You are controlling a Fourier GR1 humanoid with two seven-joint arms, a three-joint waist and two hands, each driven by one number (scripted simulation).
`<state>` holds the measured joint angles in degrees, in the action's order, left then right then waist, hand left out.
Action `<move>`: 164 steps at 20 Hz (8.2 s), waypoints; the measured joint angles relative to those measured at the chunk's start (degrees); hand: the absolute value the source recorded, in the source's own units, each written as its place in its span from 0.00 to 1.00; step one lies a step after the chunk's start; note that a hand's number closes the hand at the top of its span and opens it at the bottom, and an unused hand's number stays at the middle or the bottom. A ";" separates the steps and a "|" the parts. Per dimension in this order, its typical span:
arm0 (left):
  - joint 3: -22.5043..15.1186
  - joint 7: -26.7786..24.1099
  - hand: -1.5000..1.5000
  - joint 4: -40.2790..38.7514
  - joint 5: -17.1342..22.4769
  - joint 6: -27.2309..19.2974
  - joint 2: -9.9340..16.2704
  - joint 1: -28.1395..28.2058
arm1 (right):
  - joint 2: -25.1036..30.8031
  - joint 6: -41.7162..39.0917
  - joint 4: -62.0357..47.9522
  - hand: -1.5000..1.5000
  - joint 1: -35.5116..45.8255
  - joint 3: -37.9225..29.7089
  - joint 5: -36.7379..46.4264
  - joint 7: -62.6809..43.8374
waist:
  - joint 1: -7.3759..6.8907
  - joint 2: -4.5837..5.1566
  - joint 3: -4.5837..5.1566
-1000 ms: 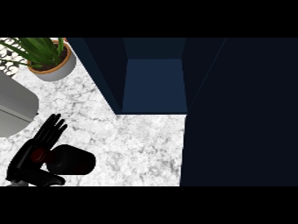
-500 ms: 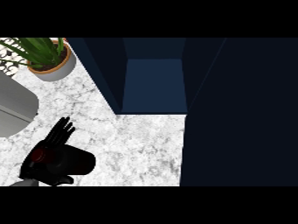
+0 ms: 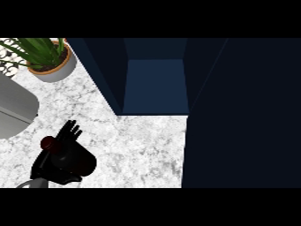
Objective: Pick up the wine, place it into the cabinet and close the cabinet
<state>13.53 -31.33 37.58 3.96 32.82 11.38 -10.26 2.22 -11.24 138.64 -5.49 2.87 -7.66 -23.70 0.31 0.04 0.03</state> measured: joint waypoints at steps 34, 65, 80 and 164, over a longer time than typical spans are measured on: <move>-2.25 -17.74 1.00 -0.14 1.71 -10.46 -3.24 5.63 | 0.47 -0.27 -2.18 0.00 0.80 -3.49 -1.50 0.60 | -0.39 -0.49 -0.54; -22.31 14.02 1.00 58.91 16.69 -26.37 -11.31 19.96 | 0.00 -0.93 -5.28 0.00 1.83 -3.02 -1.55 2.32 | -0.35 -0.09 -0.05; -29.47 18.21 1.00 51.38 15.24 -47.37 -11.37 -1.82 | -0.29 -1.80 -5.71 0.00 -0.18 -3.39 -1.76 4.30 | 0.09 -0.02 -0.03; -34.92 -14.12 0.00 -27.30 53.10 -44.53 -11.52 -45.60 | 0.32 -3.16 -8.97 0.00 2.71 -3.74 -2.71 5.57 | 2.83 1.02 0.12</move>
<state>-21.39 -45.45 10.28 57.07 -11.71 -0.14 -55.85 2.54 -14.41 129.66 -2.78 -0.87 -10.37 -18.14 3.14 1.06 0.15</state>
